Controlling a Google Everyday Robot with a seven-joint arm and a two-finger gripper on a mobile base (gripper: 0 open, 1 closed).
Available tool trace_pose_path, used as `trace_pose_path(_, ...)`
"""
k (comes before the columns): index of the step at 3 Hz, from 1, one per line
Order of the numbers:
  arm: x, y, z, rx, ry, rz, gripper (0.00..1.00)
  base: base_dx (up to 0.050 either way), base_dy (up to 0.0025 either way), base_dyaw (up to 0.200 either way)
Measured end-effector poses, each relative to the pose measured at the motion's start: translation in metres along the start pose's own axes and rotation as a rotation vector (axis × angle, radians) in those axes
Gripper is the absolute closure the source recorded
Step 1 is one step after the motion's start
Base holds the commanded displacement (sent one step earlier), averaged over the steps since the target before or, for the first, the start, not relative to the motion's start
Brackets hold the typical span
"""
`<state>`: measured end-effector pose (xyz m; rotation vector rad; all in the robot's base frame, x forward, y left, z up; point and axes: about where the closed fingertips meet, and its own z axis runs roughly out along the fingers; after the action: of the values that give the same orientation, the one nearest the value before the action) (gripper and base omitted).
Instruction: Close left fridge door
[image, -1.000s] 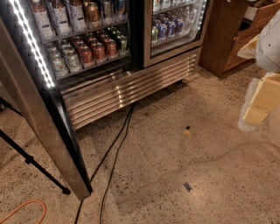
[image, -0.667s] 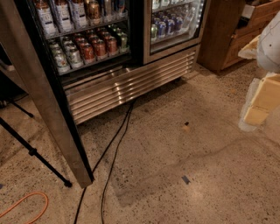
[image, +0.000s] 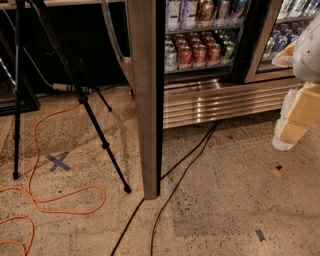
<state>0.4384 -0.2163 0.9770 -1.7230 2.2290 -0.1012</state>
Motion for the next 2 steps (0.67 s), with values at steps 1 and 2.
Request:
trace_pose_path(1, 0.0000, 0.0000, 0.0000, 0.000, 0.000, 0.000, 0.00, 0.000, 0.00014, 0.184)
trace_pose_path(2, -0.0070, 0.0004, 0.0017, 0.003, 0.001, 0.008, 0.00, 0.000, 0.00000, 0.000)
